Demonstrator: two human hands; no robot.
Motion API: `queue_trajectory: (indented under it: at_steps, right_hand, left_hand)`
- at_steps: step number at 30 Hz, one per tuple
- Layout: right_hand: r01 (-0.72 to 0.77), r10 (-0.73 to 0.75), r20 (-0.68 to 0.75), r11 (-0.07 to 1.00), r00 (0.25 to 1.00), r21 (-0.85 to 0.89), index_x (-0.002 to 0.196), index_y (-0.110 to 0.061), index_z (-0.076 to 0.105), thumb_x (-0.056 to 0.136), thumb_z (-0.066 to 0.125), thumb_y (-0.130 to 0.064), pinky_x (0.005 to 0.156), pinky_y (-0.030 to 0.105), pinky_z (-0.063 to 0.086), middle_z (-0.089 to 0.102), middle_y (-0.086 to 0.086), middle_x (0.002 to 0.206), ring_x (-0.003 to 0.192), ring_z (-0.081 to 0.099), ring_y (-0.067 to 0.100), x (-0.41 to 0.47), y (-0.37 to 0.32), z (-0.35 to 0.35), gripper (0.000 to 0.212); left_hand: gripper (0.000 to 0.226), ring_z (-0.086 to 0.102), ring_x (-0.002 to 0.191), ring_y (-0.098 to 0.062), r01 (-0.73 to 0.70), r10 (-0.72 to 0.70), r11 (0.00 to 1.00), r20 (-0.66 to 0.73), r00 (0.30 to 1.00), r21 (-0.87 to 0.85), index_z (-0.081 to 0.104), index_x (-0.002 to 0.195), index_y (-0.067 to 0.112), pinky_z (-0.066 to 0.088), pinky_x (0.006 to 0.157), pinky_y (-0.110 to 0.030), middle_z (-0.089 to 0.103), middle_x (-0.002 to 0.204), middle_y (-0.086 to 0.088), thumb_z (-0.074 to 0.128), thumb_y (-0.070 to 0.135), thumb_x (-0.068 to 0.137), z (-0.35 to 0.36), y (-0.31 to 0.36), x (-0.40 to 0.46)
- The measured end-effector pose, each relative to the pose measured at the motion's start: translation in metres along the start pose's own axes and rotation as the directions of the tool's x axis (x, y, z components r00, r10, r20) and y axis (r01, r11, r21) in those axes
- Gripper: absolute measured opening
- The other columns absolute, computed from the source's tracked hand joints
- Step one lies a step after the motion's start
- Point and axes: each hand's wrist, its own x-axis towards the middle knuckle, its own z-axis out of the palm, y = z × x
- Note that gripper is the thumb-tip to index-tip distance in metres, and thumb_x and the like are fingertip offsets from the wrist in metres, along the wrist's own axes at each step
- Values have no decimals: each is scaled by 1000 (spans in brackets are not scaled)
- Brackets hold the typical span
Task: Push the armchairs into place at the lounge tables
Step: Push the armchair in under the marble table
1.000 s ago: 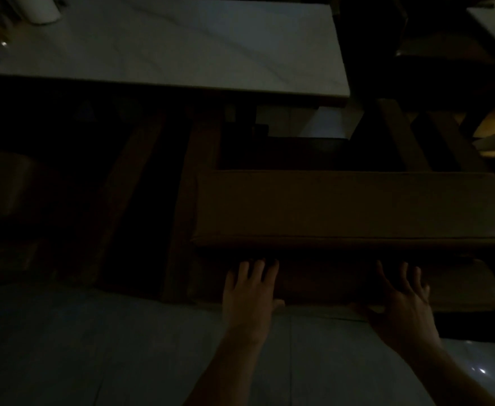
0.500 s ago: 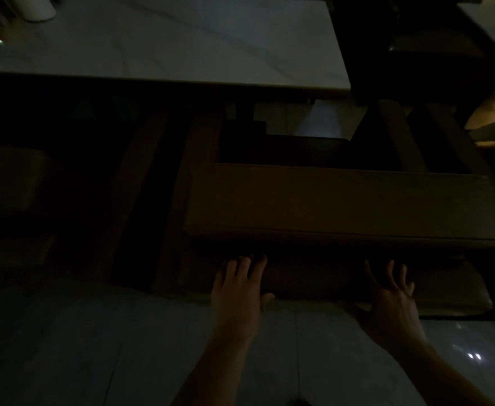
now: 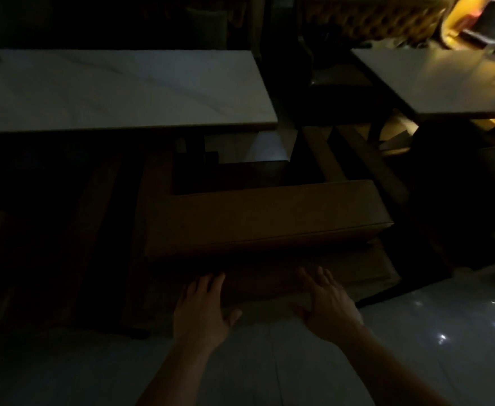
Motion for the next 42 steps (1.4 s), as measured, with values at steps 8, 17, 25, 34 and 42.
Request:
queue_trajectory:
  at_steps: [8, 17, 25, 34, 42]
  right_hand:
    - [-74, 77, -73, 997, 994, 37, 156, -32, 1, 89, 58, -53, 122, 49, 14, 0, 10, 166, 152, -1, 30, -73, 34, -56, 91]
    - [-133, 155, -235, 985, 960, 108, 156, -32, 5, 90, 55, -56, 121, 49, 18, 4, 12, 165, 151, 7, 32, -148, 164, -138, 86]
    - [-179, 211, -286, 975, 935, 134, 155, -30, 16, 69, 26, -90, 115, 49, 31, 18, 10, 162, 147, 21, 33, -212, 359, -186, 105]
    - [-285, 329, -314, 942, 891, 176, 156, -32, 9, 81, 58, -71, 120, 47, 23, 12, 12, 164, 150, 14, 31, -229, 535, -209, 97]
    - [-295, 337, -276, 938, 900, 184, 156, -34, 8, 77, 52, -79, 119, 51, 24, 11, 13, 164, 149, 16, 33, -163, 667, -226, 101]
  left_hand:
    - [88, 14, 147, -23, -152, 152, 988, 52, 987, -12, 12, 154, 34, 17, 119, -44, 15, 162, 4, 46, 75, 84, -51, 69, -22]
    - [91, 11, 149, -21, -278, 278, 960, 27, 960, 15, 9, 154, 36, 13, 120, -44, 14, 163, 4, 48, 75, 82, -78, 242, -46]
    - [90, 17, 147, -21, -344, 344, 939, -18, 939, -11, 14, 153, 37, 23, 117, -45, 18, 161, 4, 53, 74, 81, -61, 439, -79]
    - [93, 20, 146, -23, -424, 424, 905, 30, 905, 13, 12, 154, 36, 26, 116, -45, 18, 162, 3, 54, 74, 80, -9, 627, -65]
    - [97, 23, 145, -22, -452, 451, 892, 63, 890, -2, 13, 154, 34, 26, 116, -43, 22, 160, 3, 54, 77, 77, 54, 755, 13]
